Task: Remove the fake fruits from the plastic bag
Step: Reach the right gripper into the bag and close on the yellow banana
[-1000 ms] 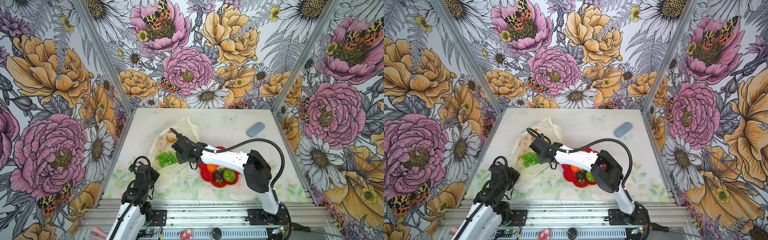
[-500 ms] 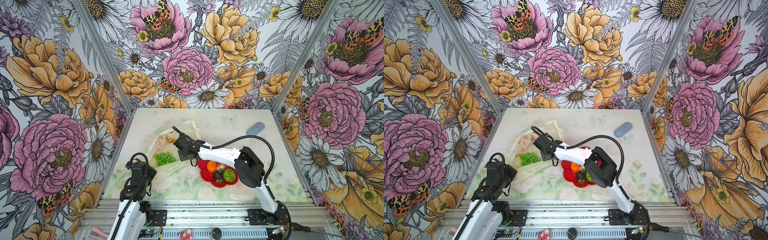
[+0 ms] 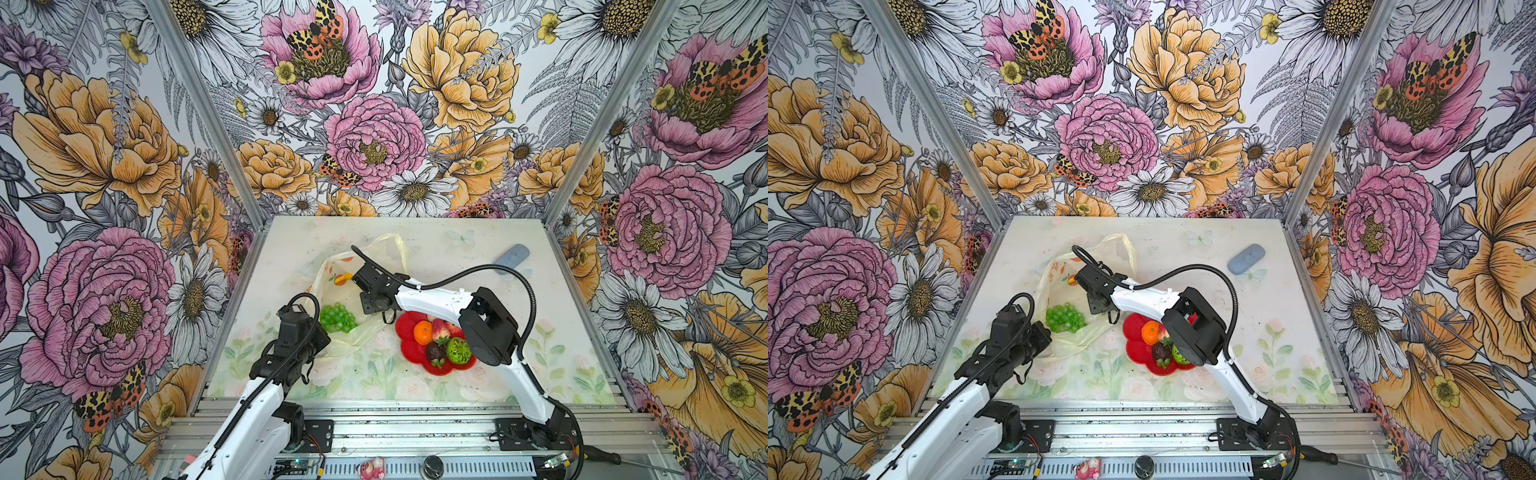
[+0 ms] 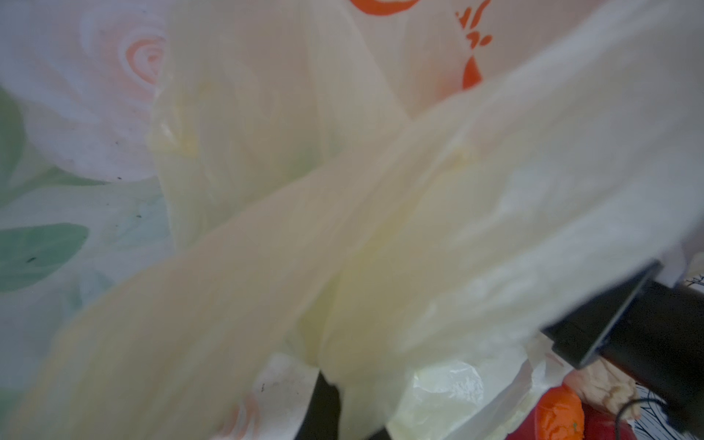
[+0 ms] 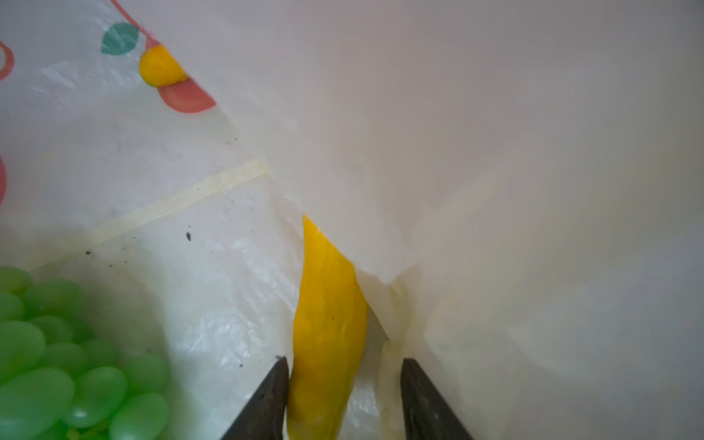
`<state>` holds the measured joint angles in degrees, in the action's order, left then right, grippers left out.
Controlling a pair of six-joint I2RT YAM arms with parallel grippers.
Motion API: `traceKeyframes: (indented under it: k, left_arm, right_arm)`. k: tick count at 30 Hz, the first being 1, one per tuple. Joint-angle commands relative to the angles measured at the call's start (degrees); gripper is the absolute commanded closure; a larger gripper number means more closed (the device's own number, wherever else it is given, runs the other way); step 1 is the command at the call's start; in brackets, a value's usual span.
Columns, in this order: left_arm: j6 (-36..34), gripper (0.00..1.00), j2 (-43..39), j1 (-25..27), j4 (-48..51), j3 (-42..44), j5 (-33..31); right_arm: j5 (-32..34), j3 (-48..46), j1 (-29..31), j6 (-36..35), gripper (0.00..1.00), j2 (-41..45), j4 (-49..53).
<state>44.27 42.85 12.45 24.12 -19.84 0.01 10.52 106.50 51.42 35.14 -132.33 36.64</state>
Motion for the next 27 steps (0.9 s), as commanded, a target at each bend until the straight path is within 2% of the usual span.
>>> traceKeyframes:
  k: [1,15,19,22,27]
  left_arm:
    - [-2.0,1.0,1.5,1.9,-2.6,-1.0,-2.1]
    - [-3.8,1.0,5.2,3.5,-4.5,-1.2,-2.2]
    - [-3.9,1.0,6.0,3.5,-4.4,-1.5,-2.3]
    - [-3.9,1.0,6.8,3.5,-4.7,-1.8,-2.2]
    - [-3.8,1.0,6.9,3.5,-5.2,-1.4,-2.3]
  right_arm:
    - [-1.1,2.4,-0.2,0.3,0.53,-1.9,-0.6]
    - [-1.0,8.1,-0.2,-1.7,0.73,-6.4,0.7]
    - [-1.6,8.1,-0.2,-1.9,0.75,-4.7,0.8]
    - [-1.6,7.8,0.2,-2.5,0.72,-3.3,0.7]
    - [-0.9,8.4,0.4,-3.5,0.72,-4.3,0.8]
